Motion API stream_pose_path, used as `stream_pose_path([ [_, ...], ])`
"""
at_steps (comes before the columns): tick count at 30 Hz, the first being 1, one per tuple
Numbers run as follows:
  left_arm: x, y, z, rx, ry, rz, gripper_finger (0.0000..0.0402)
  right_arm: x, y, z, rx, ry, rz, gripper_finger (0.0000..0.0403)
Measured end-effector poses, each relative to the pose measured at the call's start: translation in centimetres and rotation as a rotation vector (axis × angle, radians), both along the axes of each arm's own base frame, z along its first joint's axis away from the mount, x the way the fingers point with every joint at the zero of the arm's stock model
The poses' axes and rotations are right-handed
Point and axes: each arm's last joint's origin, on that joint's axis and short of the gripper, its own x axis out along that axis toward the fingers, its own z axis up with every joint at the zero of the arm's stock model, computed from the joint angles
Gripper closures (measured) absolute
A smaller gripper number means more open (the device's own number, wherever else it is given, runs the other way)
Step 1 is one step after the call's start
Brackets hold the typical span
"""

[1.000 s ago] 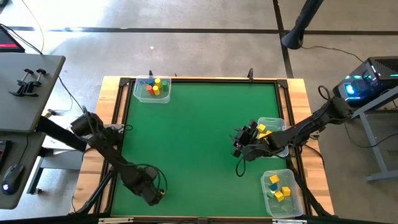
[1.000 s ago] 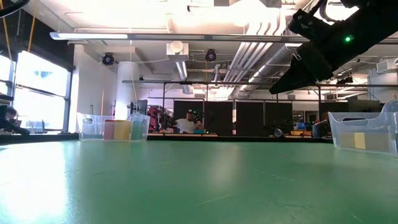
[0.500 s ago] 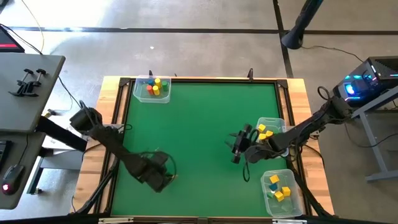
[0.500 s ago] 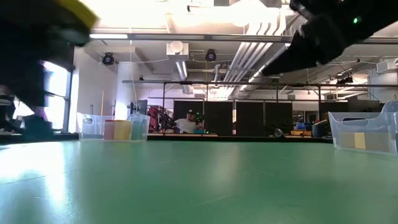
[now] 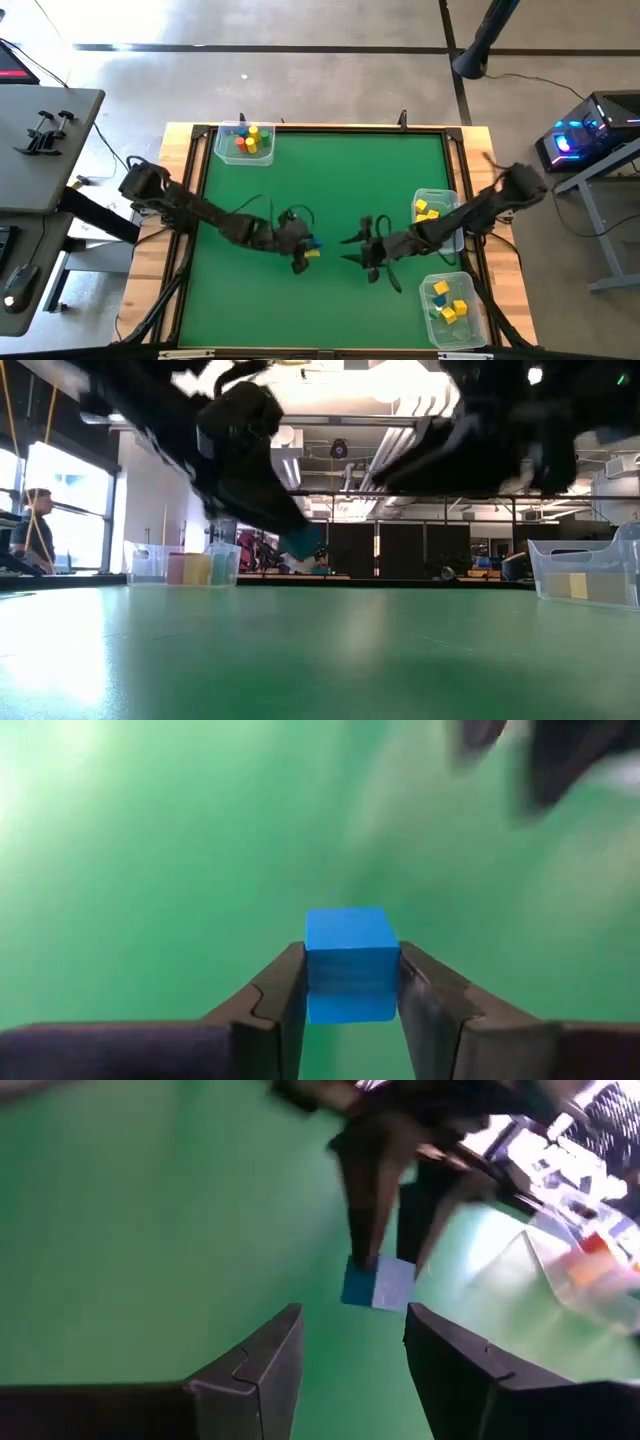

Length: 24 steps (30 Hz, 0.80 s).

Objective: Sort blocks by size
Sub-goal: Put the blue cube block into the middle transparent bin

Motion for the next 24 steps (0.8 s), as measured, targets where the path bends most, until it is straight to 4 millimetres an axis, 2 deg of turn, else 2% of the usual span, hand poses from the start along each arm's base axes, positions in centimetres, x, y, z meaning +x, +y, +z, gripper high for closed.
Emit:
stream_pose_path([
  [3,-0.6,1.5,-1.4,-0.134,-0.2,-0.078,0.0293,1.1,0.4,-1.6,-0.155,0.014,0.081,0.0235],
  [6,-2.1,2.5,-2.3,-0.213,-0.349,-0.091,0.0293,2.3,0.9,-2.1,-0.299,-0.005,0.123,0.0235],
  [12,-4.5,3.4,-3.1,-0.237,-0.473,-0.053,0.0293,4.4,1.0,-0.5,-0.463,-0.043,-0.085,0.0228],
  [17,-4.9,3.5,-3.3,-0.245,-0.485,-0.024,0.0293,5.5,1.1,0.8,-0.475,-0.05,-0.112,0.0188],
  [21,-4.6,3.5,-2.9,-0.247,-0.521,-0.022,0.0293,6.0,0.7,0.4,-0.457,0.03,-0.055,0.0156],
  [24,-4.4,3.5,-2.5,-0.237,-0.542,-0.028,0.0293,6.2,0.3,0.3,-0.46,0.037,-0.097,0.015],
])
